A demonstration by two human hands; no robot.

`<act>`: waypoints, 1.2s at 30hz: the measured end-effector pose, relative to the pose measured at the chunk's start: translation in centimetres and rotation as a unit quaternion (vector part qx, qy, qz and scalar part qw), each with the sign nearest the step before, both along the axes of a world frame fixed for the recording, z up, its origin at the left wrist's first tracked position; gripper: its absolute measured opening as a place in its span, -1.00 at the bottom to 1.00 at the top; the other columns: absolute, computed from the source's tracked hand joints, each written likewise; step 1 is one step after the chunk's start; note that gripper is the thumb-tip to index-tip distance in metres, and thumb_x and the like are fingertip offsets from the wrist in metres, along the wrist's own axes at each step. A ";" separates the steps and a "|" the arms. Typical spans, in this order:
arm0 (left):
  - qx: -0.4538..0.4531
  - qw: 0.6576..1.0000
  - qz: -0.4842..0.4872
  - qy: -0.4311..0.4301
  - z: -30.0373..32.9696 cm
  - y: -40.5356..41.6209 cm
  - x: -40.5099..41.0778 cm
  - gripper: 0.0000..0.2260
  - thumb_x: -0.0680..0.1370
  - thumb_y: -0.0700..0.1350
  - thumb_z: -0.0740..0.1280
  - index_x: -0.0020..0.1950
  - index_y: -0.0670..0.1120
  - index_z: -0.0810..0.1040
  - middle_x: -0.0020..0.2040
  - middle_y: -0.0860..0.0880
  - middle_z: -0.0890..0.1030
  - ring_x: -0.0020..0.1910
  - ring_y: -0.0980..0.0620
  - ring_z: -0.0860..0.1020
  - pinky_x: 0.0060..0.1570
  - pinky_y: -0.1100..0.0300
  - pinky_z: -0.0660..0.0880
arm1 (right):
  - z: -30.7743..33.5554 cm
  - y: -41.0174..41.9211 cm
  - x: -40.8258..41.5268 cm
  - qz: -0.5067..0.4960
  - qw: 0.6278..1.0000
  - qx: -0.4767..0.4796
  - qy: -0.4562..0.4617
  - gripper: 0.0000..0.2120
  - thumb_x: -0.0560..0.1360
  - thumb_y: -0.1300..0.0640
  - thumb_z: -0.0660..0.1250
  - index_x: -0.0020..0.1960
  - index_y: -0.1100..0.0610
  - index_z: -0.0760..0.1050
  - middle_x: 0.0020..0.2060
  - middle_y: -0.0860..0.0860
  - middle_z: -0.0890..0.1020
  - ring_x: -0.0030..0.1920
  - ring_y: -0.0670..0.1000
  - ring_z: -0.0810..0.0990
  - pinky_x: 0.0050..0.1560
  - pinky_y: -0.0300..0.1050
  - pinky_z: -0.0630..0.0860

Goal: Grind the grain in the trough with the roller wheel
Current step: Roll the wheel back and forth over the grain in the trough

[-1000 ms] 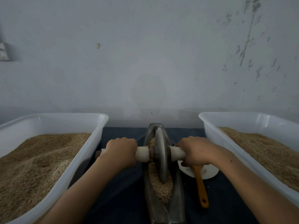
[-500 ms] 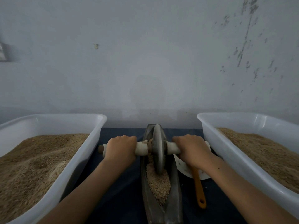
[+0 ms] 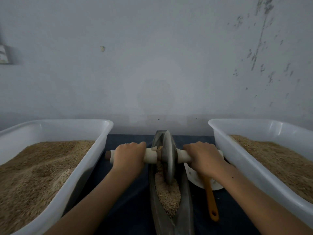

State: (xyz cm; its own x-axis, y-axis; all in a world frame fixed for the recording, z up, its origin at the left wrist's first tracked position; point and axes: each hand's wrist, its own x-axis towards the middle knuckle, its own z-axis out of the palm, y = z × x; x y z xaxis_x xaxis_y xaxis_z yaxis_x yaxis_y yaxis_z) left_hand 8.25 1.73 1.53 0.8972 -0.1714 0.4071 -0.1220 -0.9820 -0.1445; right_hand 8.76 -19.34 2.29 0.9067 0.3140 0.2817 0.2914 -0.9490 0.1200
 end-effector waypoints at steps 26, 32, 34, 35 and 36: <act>0.000 1.000 0.000 0.031 0.1 0.2 0.0 -0.82 0.54 -0.04 0.29 0.12 0.00 0.43 0.04 0.02 0.57 0.01 0.03 0.55 -0.11 0.19 0.34 | -0.1 0.1 0.1 0.005 1.000 -0.001 0.005 -0.86 0.50 0.13 0.27 0.02 -0.07 0.43 -0.08 -0.04 0.60 -0.08 0.02 0.56 -0.19 -0.13 0.28; 0.009 0.999 -0.016 -0.030 -0.2 0.1 0.2 -0.83 0.55 -0.03 0.27 0.09 -0.01 0.39 0.03 0.04 0.57 0.00 0.05 0.55 -0.11 0.22 0.31 | -0.9 -0.1 0.3 0.008 0.998 0.023 -0.049 -0.89 0.53 0.09 0.25 0.05 -0.04 0.40 -0.09 -0.04 0.60 -0.09 0.03 0.56 -0.21 -0.13 0.25; 0.014 1.000 -0.015 -0.004 -0.1 0.2 0.2 -0.82 0.54 -0.03 0.27 0.12 -0.01 0.42 0.03 0.02 0.57 0.00 0.03 0.55 -0.14 0.20 0.32 | -0.6 -0.1 0.2 0.008 1.000 0.007 -0.023 -0.87 0.52 0.11 0.25 0.06 -0.02 0.42 -0.07 -0.02 0.60 -0.07 0.03 0.56 -0.19 -0.13 0.28; 0.017 1.000 -0.012 0.017 0.0 0.3 0.2 -0.81 0.54 -0.04 0.28 0.13 -0.01 0.44 0.04 0.01 0.57 0.00 0.02 0.55 -0.14 0.20 0.33 | -0.3 -0.1 0.2 0.007 1.000 -0.004 0.000 -0.85 0.51 0.12 0.27 0.08 -0.02 0.44 -0.05 -0.02 0.60 -0.06 0.03 0.57 -0.18 -0.13 0.31; 0.022 0.999 -0.009 0.039 0.2 0.4 0.1 -0.80 0.53 -0.05 0.28 0.14 -0.02 0.46 0.04 0.00 0.57 0.00 0.02 0.55 -0.13 0.20 0.34 | 0.0 -0.1 0.1 0.007 0.999 -0.016 0.029 -0.82 0.50 0.11 0.29 0.10 -0.02 0.46 -0.04 -0.01 0.60 -0.04 0.03 0.57 -0.16 -0.13 0.34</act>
State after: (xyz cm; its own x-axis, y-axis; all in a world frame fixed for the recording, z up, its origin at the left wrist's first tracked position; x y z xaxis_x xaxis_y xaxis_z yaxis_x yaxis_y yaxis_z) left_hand 8.39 2.12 1.70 0.9227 -0.2037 0.3272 -0.1518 -0.9724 -0.1775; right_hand 8.83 -19.46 2.33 0.9170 0.3341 0.2181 0.3113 -0.9410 0.1330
